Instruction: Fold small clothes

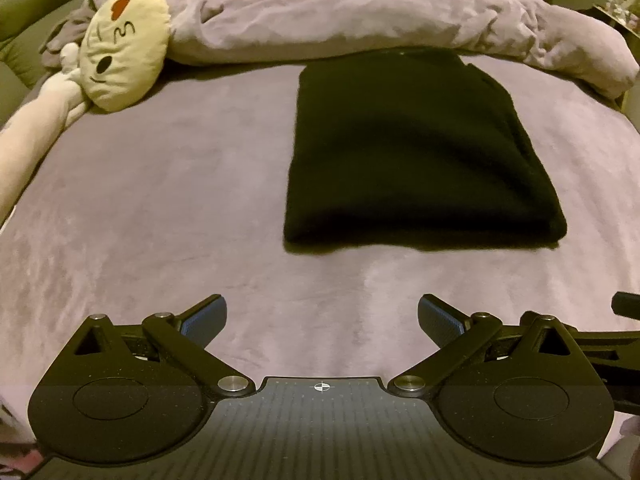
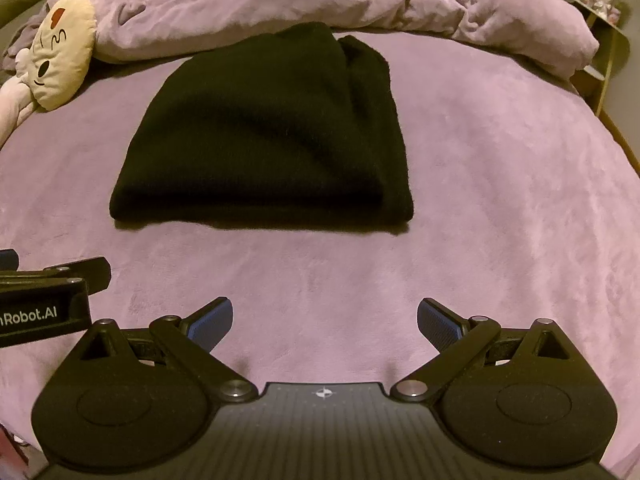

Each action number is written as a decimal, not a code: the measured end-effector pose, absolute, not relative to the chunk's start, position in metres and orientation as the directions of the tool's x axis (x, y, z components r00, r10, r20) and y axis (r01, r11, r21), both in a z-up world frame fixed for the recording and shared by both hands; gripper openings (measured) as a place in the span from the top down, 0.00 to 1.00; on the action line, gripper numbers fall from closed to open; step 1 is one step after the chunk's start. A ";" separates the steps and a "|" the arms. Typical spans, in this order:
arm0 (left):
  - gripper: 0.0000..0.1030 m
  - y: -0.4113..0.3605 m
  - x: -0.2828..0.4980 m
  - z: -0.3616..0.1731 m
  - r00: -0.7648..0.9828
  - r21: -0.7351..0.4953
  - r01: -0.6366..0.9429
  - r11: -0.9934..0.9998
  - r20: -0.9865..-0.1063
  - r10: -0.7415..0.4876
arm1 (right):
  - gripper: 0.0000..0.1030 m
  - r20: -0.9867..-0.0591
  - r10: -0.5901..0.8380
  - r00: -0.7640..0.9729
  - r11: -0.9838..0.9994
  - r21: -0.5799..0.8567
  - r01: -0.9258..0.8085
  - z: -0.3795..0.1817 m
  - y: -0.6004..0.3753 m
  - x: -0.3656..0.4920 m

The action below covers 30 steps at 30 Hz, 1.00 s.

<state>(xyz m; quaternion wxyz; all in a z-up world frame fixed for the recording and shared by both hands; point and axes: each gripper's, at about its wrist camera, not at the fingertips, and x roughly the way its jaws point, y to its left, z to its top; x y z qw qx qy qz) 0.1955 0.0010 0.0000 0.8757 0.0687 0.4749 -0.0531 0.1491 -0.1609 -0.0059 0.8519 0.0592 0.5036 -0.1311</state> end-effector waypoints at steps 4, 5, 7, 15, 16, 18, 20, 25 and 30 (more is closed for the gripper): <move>0.00 0.001 0.195 0.000 0.536 0.068 0.165 0.984 -0.843 -0.032 | 0.04 -0.875 -0.158 0.457 0.957 -0.021 0.289 -0.006 -0.163 0.148; 0.00 0.000 0.196 0.001 0.535 0.066 0.167 0.984 -0.844 -0.034 | 0.04 -0.876 -0.156 0.456 0.957 -0.020 0.290 -0.006 -0.163 0.148; 0.00 0.000 0.196 0.001 0.533 0.063 0.169 0.984 -0.845 -0.037 | 0.04 -0.878 -0.156 0.453 0.957 -0.021 0.290 -0.006 -0.165 0.148; 0.00 -0.001 0.197 0.001 0.520 0.047 0.171 0.984 -0.853 -0.049 | 0.04 -0.876 -0.161 0.454 0.956 -0.024 0.293 -0.004 -0.164 0.148; 0.00 -0.001 0.197 0.001 0.519 0.046 0.170 0.984 -0.853 -0.050 | 0.04 -0.876 -0.161 0.454 0.956 -0.023 0.293 -0.004 -0.165 0.148; 0.00 -0.001 0.198 0.001 0.517 0.045 0.172 0.984 -0.855 -0.051 | 0.04 -0.876 -0.162 0.454 0.956 -0.024 0.293 -0.004 -0.165 0.148; 0.00 -0.001 0.198 0.001 0.517 0.044 0.172 0.984 -0.855 -0.052 | 0.04 -0.876 -0.161 0.454 0.956 -0.024 0.293 -0.004 -0.165 0.148; 0.00 -0.003 0.198 0.001 0.513 0.044 0.173 0.984 -0.857 -0.052 | 0.04 -0.876 -0.161 0.454 0.956 -0.023 0.293 -0.004 -0.165 0.148; 0.00 -0.004 0.198 0.001 0.510 0.040 0.169 0.985 -0.858 -0.052 | 0.04 -0.876 -0.160 0.456 0.956 -0.023 0.291 -0.004 -0.167 0.148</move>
